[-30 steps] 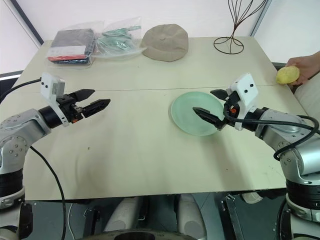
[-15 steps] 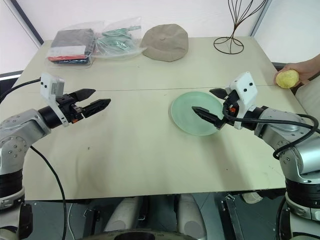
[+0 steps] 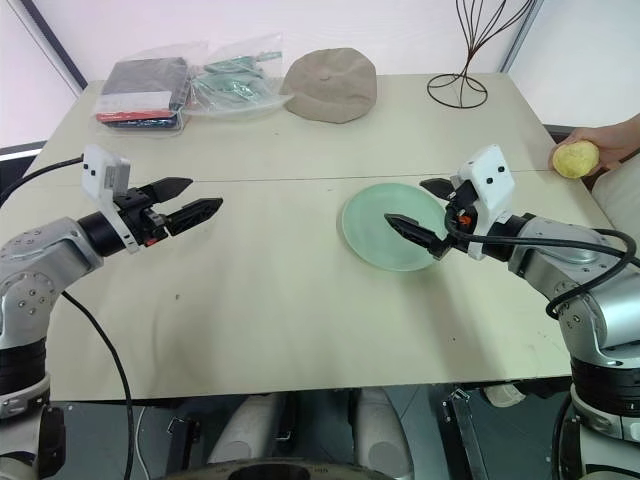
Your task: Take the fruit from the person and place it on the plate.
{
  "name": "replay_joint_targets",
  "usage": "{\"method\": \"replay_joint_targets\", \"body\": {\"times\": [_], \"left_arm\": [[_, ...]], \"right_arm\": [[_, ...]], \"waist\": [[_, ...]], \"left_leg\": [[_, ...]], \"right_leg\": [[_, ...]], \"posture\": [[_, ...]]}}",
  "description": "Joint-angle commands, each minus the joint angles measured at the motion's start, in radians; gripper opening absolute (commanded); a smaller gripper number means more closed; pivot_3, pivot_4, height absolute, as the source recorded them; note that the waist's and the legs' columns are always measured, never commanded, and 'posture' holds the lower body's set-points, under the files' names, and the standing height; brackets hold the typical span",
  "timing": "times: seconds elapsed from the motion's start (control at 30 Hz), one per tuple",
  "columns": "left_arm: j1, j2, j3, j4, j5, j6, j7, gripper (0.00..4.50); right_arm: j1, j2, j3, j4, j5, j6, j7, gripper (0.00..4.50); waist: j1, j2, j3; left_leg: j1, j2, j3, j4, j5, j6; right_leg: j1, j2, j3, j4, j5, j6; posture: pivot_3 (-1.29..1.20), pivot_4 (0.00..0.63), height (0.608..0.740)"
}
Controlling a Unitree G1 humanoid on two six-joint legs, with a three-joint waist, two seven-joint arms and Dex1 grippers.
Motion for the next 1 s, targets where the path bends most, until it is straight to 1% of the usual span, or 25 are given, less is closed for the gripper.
{"method": "replay_joint_targets", "body": {"times": [0.03, 0.43, 0.6, 0.73, 0.87, 1.0], "left_arm": [[-0.022, 0.011, 0.007, -0.013, 0.001, -0.022, -0.009, 4.43], [-0.025, 0.010, 0.003, -0.009, 0.001, -0.025, -0.013, 4.43], [-0.027, 0.009, 0.002, -0.005, 0.005, -0.028, -0.011, 4.43], [-0.032, 0.006, -0.002, 0.000, 0.009, -0.031, -0.009, 4.43], [-0.042, 0.002, -0.009, 0.007, 0.014, -0.034, -0.008, 4.43], [-0.051, -0.003, -0.018, 0.015, 0.019, -0.041, -0.010, 4.43]], "right_arm": [[-0.008, -0.008, -0.031, -0.036, 0.014, -0.004, -0.004, 4.50], [0.001, -0.006, -0.038, -0.044, 0.016, -0.001, -0.012, 4.50], [-0.004, 0.012, -0.051, -0.045, 0.028, 0.009, -0.037, 4.50], [-0.054, 0.061, -0.070, -0.046, 0.077, 0.065, -0.118, 4.50], [-0.133, 0.109, -0.068, -0.048, 0.129, 0.143, -0.210, 4.50], [-0.220, 0.156, -0.034, -0.056, 0.150, 0.205, -0.297, 4.50]], "waist": [[0.000, 0.000, 0.000], [0.000, 0.000, 0.000], [0.000, 0.000, 0.000], [-0.001, 0.000, 0.000], [-0.001, 0.000, 0.000], [-0.001, 0.000, 0.000]], "left_leg": [[0.000, 0.000, 0.000, 0.000, 0.000, 0.000], [0.000, 0.000, 0.000, 0.000, 0.000, 0.000], [0.000, 0.000, 0.000, 0.000, 0.000, 0.000], [0.000, 0.000, 0.000, 0.000, 0.000, 0.000], [0.000, 0.000, 0.000, 0.000, 0.000, 0.000], [0.000, 0.000, 0.000, 0.000, 0.000, 0.000]], "right_leg": [[0.000, 0.000, 0.000, 0.000, 0.000, 0.000], [0.000, 0.000, 0.000, 0.000, 0.000, 0.000], [0.000, 0.000, 0.000, 0.000, 0.000, 0.000], [0.000, 0.000, 0.000, 0.000, 0.000, 0.000], [0.000, 0.000, 0.000, 0.000, 0.000, 0.000], [0.000, 0.000, 0.000, 0.000, 0.000, 0.000]], "posture": [[0.00, 0.150, 0.740], [0.00, 0.150, 0.740], [0.00, 0.150, 0.740], [0.00, 0.150, 0.740], [0.00, 0.150, 0.740], [0.00, 0.150, 0.740]]}}
